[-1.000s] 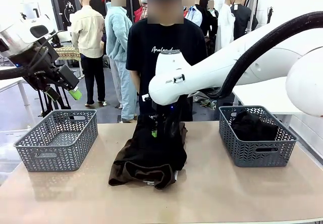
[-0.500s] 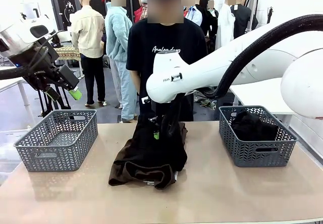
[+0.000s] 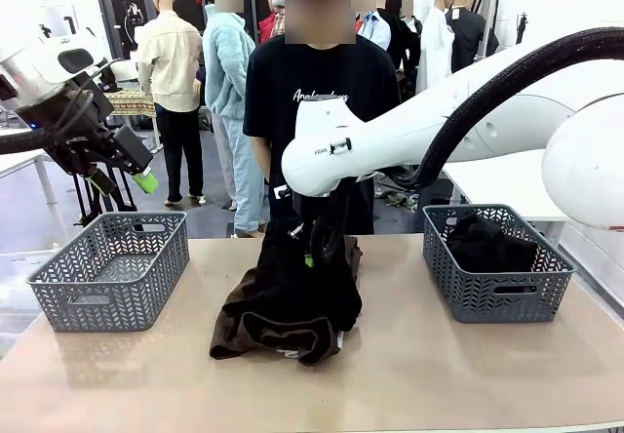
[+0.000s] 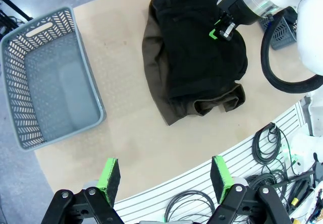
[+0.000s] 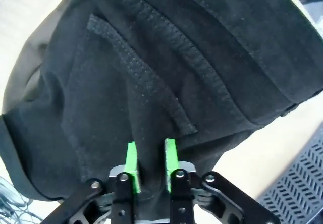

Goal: Sort the tops and bottoms.
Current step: Lift clothes from the center of the table with your right hand.

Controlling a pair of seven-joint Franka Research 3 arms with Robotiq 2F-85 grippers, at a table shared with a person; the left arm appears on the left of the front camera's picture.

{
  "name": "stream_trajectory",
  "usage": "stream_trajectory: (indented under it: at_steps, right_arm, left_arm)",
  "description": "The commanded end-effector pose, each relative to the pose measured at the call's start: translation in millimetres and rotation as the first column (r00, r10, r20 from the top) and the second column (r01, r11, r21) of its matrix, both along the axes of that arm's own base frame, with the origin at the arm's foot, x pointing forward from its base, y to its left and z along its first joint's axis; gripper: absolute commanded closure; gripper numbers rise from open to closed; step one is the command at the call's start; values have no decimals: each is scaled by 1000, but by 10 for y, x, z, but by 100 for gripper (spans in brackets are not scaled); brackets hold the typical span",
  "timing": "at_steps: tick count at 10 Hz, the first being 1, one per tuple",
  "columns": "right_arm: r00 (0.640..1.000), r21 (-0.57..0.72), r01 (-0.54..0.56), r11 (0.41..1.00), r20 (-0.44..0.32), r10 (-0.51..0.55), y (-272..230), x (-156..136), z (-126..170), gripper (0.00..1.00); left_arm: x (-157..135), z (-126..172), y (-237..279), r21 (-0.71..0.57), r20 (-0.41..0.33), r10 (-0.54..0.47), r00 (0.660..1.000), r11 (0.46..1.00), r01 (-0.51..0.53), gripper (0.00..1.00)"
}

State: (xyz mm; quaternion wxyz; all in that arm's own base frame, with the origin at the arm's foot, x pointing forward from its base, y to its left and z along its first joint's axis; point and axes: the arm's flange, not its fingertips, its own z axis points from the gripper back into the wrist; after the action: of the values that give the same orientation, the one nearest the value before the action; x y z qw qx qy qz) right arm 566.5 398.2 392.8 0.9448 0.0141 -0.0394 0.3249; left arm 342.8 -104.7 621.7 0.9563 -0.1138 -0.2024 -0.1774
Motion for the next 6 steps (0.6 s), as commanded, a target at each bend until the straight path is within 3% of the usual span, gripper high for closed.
stream_trajectory:
  at_steps: [1,4,6]
  right_arm:
    - [998,7,40,999,-53,-40,-34,-24,-84,100]
    - [996,66,68,995,-57,-64,-49,-46,47,100]
    - [997,85,75,994,6,-76,-49,-97,483,100]
  left_arm:
    - [-5,12,22,-1,1,0,1000,1000,0,7]
    - [-5,12,22,-1,1,0,1000,1000,0,7]
    - [-5,12,22,-1,1,0,1000,1000,0,7]
